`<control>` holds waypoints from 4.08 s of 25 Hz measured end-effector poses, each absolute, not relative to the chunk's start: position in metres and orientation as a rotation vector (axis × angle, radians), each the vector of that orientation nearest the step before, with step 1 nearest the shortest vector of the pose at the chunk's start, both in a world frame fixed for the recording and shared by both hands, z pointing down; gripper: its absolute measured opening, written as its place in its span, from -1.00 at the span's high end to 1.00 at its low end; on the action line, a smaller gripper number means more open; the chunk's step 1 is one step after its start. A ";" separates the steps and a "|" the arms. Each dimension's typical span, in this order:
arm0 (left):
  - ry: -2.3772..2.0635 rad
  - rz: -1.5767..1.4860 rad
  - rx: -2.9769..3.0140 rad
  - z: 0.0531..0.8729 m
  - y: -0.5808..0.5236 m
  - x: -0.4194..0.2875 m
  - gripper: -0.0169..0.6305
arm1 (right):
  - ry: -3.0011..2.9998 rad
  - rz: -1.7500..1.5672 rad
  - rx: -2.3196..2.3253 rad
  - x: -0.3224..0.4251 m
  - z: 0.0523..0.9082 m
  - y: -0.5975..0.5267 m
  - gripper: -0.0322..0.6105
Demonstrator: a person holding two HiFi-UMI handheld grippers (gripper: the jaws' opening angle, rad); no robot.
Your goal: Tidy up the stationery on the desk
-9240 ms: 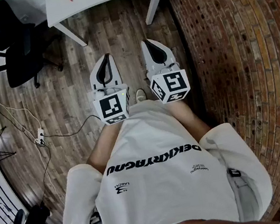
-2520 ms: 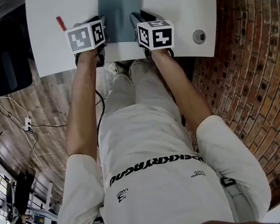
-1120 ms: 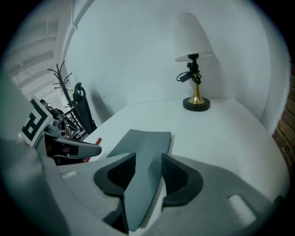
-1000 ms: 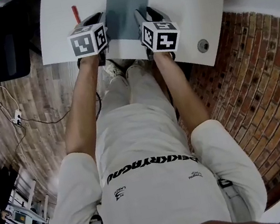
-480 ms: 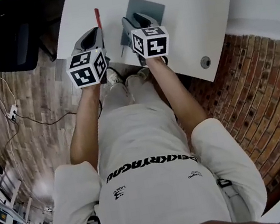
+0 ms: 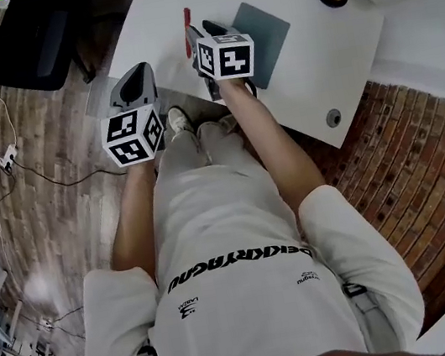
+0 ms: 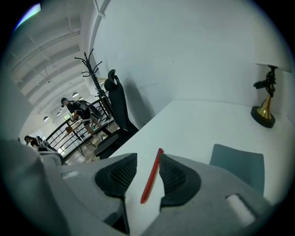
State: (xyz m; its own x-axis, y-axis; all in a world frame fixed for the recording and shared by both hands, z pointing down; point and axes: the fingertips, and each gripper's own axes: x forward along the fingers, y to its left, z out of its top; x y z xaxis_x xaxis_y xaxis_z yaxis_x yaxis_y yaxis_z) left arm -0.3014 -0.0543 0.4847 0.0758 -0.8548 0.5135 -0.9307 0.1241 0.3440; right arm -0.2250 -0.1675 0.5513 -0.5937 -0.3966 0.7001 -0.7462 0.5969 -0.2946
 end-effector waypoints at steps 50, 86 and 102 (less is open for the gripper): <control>-1.637 0.118 1.898 0.468 -0.077 -0.219 0.96 | -2.111 0.884 1.299 -0.111 0.514 -0.215 0.76; -1.351 0.300 2.035 0.501 -0.088 -0.060 0.96 | -1.821 1.185 1.567 0.076 0.605 -0.187 0.75; -1.334 0.304 2.001 0.516 -0.083 -0.062 0.95 | -1.767 1.186 1.556 0.068 0.629 -0.194 0.75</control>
State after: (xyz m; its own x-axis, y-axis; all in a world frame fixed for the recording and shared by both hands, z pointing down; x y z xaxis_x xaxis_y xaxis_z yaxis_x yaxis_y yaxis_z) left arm -0.0621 -0.0829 0.5161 0.4414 -0.7141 0.5433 -0.8789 -0.2222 0.4221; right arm 0.0685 -0.1945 0.6295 -0.2217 -0.5237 0.8225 -0.9596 -0.0328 -0.2795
